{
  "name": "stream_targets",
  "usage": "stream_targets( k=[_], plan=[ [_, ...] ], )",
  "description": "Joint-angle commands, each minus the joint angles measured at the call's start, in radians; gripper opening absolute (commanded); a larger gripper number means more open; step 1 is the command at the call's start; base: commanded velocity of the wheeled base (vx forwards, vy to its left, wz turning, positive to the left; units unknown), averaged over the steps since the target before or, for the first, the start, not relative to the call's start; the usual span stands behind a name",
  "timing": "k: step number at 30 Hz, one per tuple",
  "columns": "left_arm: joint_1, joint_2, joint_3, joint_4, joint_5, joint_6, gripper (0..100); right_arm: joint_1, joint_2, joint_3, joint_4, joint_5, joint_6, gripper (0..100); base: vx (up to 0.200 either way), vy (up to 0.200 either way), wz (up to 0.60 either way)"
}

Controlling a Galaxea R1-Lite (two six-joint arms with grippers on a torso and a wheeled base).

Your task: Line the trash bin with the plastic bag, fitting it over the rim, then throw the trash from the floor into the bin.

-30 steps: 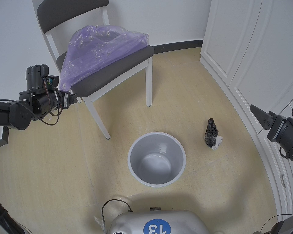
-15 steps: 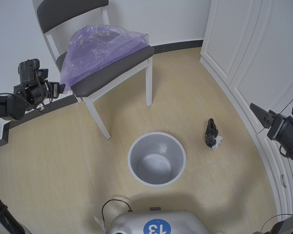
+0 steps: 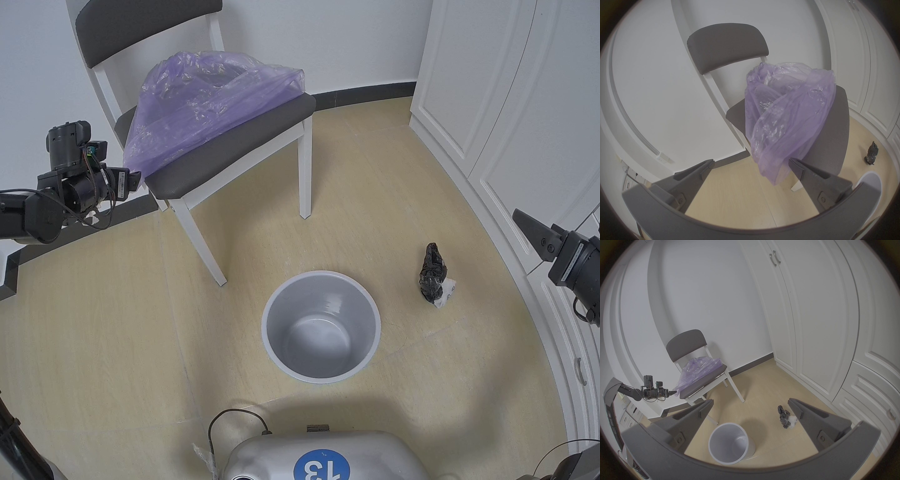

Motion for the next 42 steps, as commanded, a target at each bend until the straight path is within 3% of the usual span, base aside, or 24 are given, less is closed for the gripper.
stream_targets(
  k=[1,5,6,15,28,42],
  plan=[
    [0.0,0.02,-0.029,0.002,0.006,0.0,100,0.0,-0.005,0.005,0.0,0.0,-0.001,100,0.0,0.0,0.0],
    [0.0,0.036,-0.023,0.002,0.009,0.0,100,0.0,-0.005,0.005,0.0,0.0,-0.001,100,0.0,0.0,0.0],
    [-0.001,0.037,-0.018,0.003,0.009,0.0,0,0.0,-0.006,0.007,0.0,0.0,-0.001,100,0.0,0.0,0.0],
    [-0.013,0.04,-0.015,-0.001,0.023,-0.001,0,0.002,-0.014,0.028,-0.001,-0.002,-0.03,100,0.0,0.0,0.0],
    [-0.092,-0.082,0.0,0.016,0.026,-0.02,0,0.019,-0.014,0.059,-0.001,0.0,-0.062,100,0.0,0.0,0.0],
    [-0.24,-0.259,0.04,0.062,0.028,-0.015,0,0.034,-0.052,0.062,0.0,0.047,-0.065,100,0.0,0.0,0.0]
  ],
)
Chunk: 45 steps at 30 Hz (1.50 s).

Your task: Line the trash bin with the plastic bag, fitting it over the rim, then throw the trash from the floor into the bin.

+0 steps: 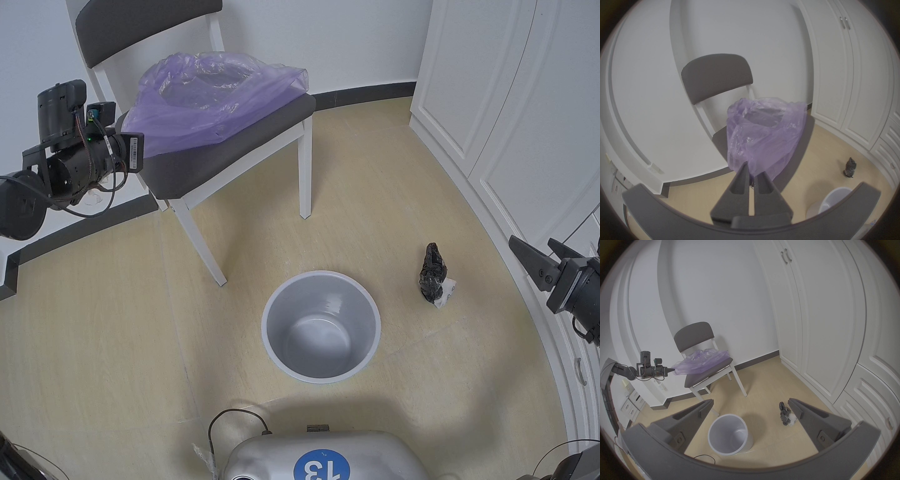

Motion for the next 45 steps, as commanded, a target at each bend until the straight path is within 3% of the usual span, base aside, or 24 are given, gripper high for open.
stream_targets(
  k=[1,8,15,21,26,27,29,33,37,42,45],
  plan=[
    [-0.049,-0.074,-0.007,0.031,0.003,0.002,0,0.003,-0.013,-0.008,0.0,0.014,-0.004,100,0.0,0.0,0.0],
    [-0.155,-0.119,-0.122,0.152,0.029,0.008,0,0.023,0.031,-0.041,0.001,0.114,-0.02,100,0.0,0.0,0.0],
    [-0.238,-0.119,-0.21,0.214,0.071,0.01,0,0.023,0.117,-0.04,-0.017,0.114,-0.004,100,0.0,0.0,0.0],
    [-0.379,-0.125,-0.274,0.258,0.132,0.01,0,0.049,0.18,-0.002,-0.152,0.108,0.003,100,0.0,0.0,0.0],
    [-0.417,-0.148,-0.271,0.283,0.14,0.018,0,0.049,0.191,0.0,-0.155,0.108,0.005,100,0.0,0.0,0.0],
    [-0.474,-0.182,-0.268,0.329,0.14,0.036,0,0.04,0.187,-0.003,-0.154,0.114,0.005,100,0.0,0.0,0.0],
    [-0.506,-0.202,-0.268,0.352,0.14,0.05,0,0.029,0.189,-0.005,-0.154,0.116,0.005,100,0.0,0.0,0.0],
    [-0.537,-0.225,-0.263,0.363,0.14,0.059,0,0.002,0.192,-0.005,-0.152,0.12,0.006,100,0.0,0.0,0.0],
    [-0.552,-0.248,-0.25,0.379,0.128,0.074,0,-0.074,0.189,-0.015,-0.154,0.129,0.003,100,0.0,0.0,0.0],
    [-0.638,-0.274,-0.276,0.452,0.083,0.113,0,-0.141,0.192,-0.018,-0.152,0.211,0.008,100,0.0,0.0,0.0],
    [-0.681,-0.271,-0.3,0.462,0.069,0.12,0,-0.136,0.21,-0.021,-0.155,0.211,0.016,100,0.0,0.0,0.0]
  ],
)
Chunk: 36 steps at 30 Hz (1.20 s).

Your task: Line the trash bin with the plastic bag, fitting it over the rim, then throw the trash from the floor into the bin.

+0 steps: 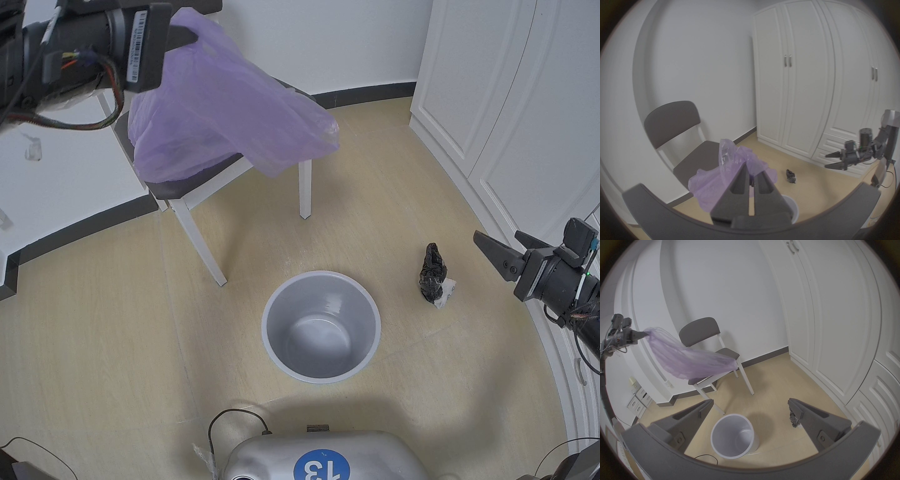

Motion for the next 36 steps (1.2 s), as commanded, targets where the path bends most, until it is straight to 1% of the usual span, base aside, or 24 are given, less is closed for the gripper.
stream_targets(
  k=[1,7,8,9,12,19,20,22,23,26,31,36],
  plan=[
    [-0.075,-0.019,-0.037,0.016,-0.017,0.011,0,-0.02,0.024,-0.006,-0.003,0.01,0.01,100,0.0,0.0,0.0],
    [-0.122,-0.022,-0.051,0.016,-0.017,0.016,0,-0.028,0.061,-0.002,-0.003,0.019,0.052,100,0.0,0.0,0.0],
    [-0.147,-0.022,-0.068,0.017,-0.017,0.02,0,-0.028,0.07,-0.003,-0.003,0.021,0.065,100,0.0,0.0,0.0],
    [-0.149,-0.022,-0.069,0.017,-0.017,0.022,0,-0.028,0.07,-0.003,-0.003,0.021,0.065,100,0.0,0.0,0.0],
    [-0.185,-0.02,-0.092,0.025,-0.012,0.025,0,-0.028,0.083,-0.002,-0.003,0.022,0.07,100,0.0,0.0,0.0],
    [-0.224,-0.029,-0.092,0.025,-0.011,0.027,0,-0.03,0.089,-0.005,-0.004,0.024,0.087,100,0.0,0.0,0.0],
    [-0.241,-0.031,-0.092,0.024,-0.011,0.027,0,-0.033,0.089,-0.02,-0.004,0.027,0.113,100,0.0,0.0,0.0],
    [-0.247,-0.029,-0.091,0.024,-0.011,0.027,0,-0.039,0.089,-0.031,-0.004,0.036,0.128,100,0.0,0.0,0.0],
    [-0.256,-0.029,-0.089,0.022,-0.011,0.03,0,-0.053,0.089,-0.045,-0.004,0.055,0.157,100,0.0,0.0,0.0],
    [-0.259,-0.026,-0.089,0.021,-0.012,0.037,0,-0.09,0.089,-0.057,-0.003,0.094,0.193,100,0.0,0.0,0.0],
    [-0.259,-0.022,-0.086,0.019,-0.011,0.037,0,-0.152,0.077,-0.064,0.003,0.154,0.197,100,0.0,0.0,0.0],
    [-0.259,-0.013,-0.092,0.014,-0.011,0.039,0,-0.217,0.041,-0.072,0.014,0.199,0.196,100,0.0,0.0,0.0]
  ],
)
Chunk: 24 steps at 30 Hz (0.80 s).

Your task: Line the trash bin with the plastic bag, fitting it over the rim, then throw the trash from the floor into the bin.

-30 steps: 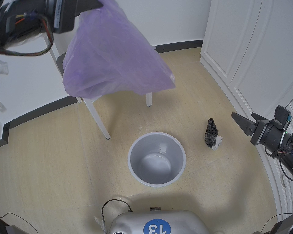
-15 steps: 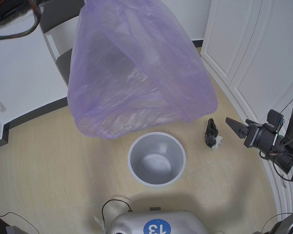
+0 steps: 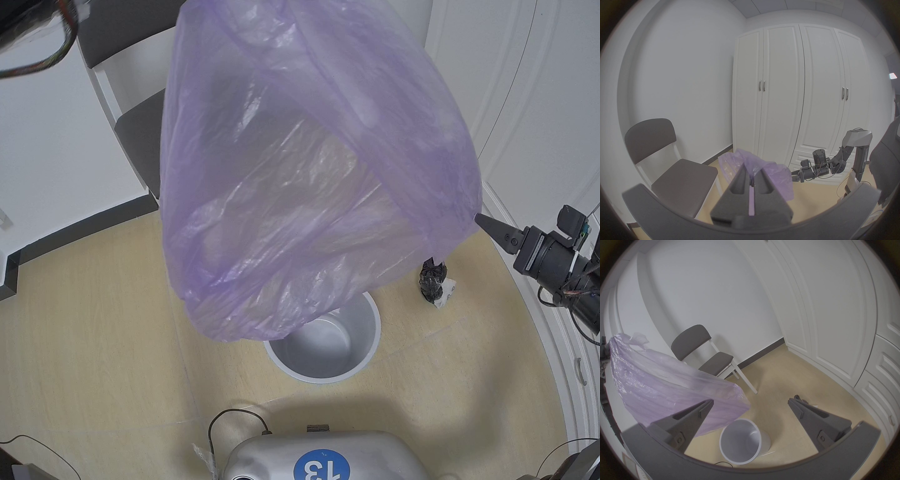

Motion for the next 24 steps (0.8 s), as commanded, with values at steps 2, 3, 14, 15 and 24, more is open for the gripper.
stream_targets(
  k=[2,3,14,15,24],
  plan=[
    [-0.002,0.013,-0.004,-0.002,0.001,0.0,0,-0.068,-0.035,-0.009,0.008,0.041,0.001,100,0.0,0.0,0.0],
    [-0.004,0.013,-0.002,-0.002,0.001,0.0,0,-0.071,-0.035,-0.009,0.007,0.046,0.001,100,0.0,0.0,0.0],
    [-0.018,0.02,-0.015,-0.004,-0.001,0.002,0,-0.075,-0.023,-0.022,0.008,0.058,0.035,100,0.0,0.0,0.0],
    [-0.018,0.022,-0.018,-0.004,-0.001,0.002,0,-0.075,-0.023,-0.015,0.01,0.066,0.035,100,0.0,0.0,0.0],
    [-0.033,0.025,-0.025,-0.007,0.002,0.002,0,0.003,-0.015,0.03,0.12,0.156,0.032,100,0.0,0.0,0.0]
  ],
)
